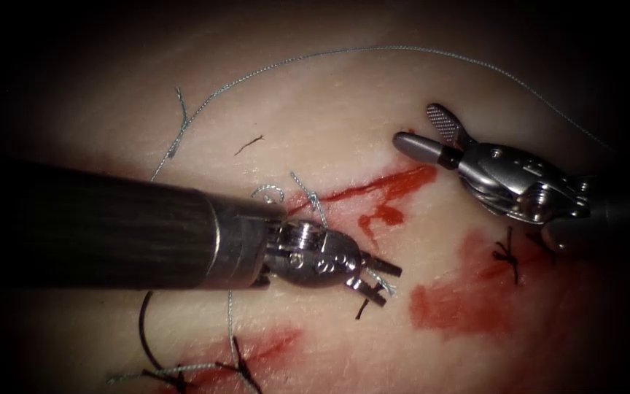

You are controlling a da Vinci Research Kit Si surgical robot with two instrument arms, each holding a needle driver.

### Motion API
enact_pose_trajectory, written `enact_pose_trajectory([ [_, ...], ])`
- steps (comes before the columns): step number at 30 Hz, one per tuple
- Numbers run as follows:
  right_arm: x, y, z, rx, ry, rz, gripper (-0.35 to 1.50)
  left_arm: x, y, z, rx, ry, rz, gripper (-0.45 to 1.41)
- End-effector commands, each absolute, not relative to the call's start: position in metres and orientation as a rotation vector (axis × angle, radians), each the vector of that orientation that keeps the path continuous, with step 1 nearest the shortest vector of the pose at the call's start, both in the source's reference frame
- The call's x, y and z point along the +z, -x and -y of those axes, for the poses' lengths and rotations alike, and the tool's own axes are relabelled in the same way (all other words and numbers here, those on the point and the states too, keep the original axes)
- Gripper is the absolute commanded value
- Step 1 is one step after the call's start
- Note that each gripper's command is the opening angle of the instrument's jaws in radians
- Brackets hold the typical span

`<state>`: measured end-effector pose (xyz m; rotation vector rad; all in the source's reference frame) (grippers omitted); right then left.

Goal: Wound Closure

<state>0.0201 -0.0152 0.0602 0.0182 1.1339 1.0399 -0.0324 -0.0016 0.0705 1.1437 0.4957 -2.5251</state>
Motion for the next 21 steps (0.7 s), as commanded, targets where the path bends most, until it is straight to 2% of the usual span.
enact_pose_trajectory([
  [1, 0.0604, -0.0209, 0.0156, 1.039, -0.02, -1.136, 1.42, 0.0709, 0.0326, 0.0018, -2.537, -1.145, -0.502, -0.42],
  [8, 0.0602, -0.021, 0.0157, 1.04, -0.02, -1.136, 1.42, 0.0703, 0.0323, 0.0006, -2.573, -1.146, -0.487, -0.45],
  [13, 0.0601, -0.0209, 0.0156, 1.041, -0.021, -1.135, 1.42, 0.0704, 0.0316, -0.0009, -2.74, -1.206, -0.606, -0.45],
  [21, 0.0607, -0.0203, 0.0161, 1.03, -0.022, -1.14, 1.38, 0.0692, 0.0281, -0.0076, -2.82, -1.666, -0.655, -0.45],
])
